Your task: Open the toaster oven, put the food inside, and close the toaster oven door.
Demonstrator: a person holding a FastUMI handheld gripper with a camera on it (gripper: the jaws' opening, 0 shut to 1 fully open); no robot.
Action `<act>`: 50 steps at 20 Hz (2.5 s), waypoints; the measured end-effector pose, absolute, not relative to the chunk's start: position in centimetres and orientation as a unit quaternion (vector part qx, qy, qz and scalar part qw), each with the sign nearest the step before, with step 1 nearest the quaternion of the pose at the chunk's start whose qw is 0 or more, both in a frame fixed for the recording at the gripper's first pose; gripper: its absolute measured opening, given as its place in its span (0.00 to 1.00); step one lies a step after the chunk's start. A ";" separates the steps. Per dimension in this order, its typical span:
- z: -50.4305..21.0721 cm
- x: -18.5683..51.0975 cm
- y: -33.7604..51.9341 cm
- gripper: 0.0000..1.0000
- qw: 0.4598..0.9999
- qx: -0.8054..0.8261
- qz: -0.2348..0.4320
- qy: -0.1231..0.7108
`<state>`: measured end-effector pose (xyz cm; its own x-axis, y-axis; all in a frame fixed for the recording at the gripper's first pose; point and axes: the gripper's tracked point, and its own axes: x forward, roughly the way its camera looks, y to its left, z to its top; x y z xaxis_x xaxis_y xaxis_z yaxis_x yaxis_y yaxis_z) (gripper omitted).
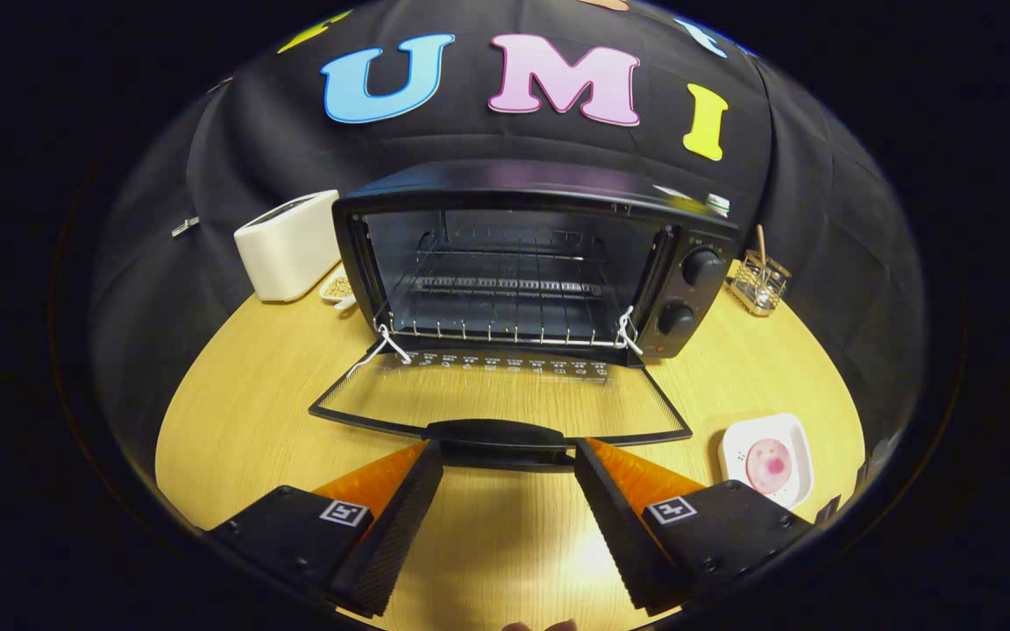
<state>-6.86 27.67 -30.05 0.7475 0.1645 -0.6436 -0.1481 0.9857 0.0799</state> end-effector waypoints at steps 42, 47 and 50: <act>-37.8 -7.6 -6.9 0.84 0.755 0.048 0.115 0.644; -39.6 -7.4 -6.3 0.56 0.738 0.075 0.112 0.662; -40.9 -7.4 -6.4 0.19 0.738 0.078 0.105 0.662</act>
<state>-7.37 -6.40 -40.88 0.1003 0.2592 -0.9606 -0.0518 0.9655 0.2551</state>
